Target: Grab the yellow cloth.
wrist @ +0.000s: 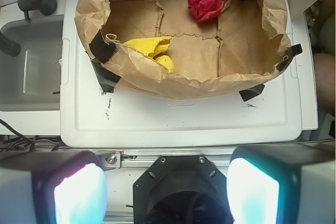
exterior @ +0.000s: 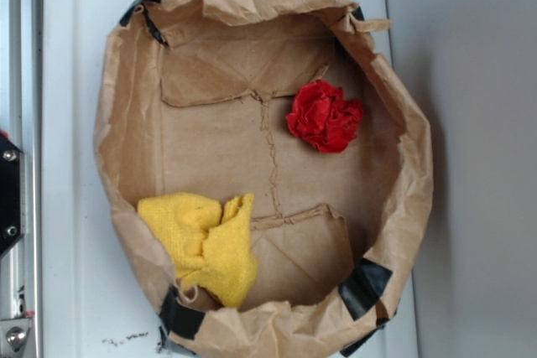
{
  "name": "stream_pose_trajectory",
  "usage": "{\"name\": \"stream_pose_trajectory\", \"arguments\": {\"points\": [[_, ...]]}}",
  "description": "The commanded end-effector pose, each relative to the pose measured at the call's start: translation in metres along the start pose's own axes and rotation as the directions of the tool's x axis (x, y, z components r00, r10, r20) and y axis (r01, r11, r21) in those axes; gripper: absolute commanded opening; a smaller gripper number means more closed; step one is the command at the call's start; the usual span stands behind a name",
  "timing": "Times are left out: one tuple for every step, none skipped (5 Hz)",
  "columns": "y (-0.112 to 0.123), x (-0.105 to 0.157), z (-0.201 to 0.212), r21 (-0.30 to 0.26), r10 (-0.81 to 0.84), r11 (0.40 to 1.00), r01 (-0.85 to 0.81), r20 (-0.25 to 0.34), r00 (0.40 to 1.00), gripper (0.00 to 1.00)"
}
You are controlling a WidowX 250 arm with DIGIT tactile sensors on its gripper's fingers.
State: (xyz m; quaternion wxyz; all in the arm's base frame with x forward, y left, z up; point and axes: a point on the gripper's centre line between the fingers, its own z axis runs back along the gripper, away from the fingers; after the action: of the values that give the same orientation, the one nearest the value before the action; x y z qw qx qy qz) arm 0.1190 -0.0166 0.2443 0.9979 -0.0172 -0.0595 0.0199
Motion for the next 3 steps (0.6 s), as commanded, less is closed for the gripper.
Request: {"name": "stream_pose_trajectory", "arguments": {"points": [[0.0,0.0,0.0,0.0,0.0,1.0,0.0,0.0,1.0,1.0],[0.024,0.049,-0.019,-0.016,0.043,0.999,-0.044,-0.015,0.999,1.0],[0.034,0.097,-0.024,-0.006,0.109,0.994,-0.109,-0.022,0.994,1.0]]}}
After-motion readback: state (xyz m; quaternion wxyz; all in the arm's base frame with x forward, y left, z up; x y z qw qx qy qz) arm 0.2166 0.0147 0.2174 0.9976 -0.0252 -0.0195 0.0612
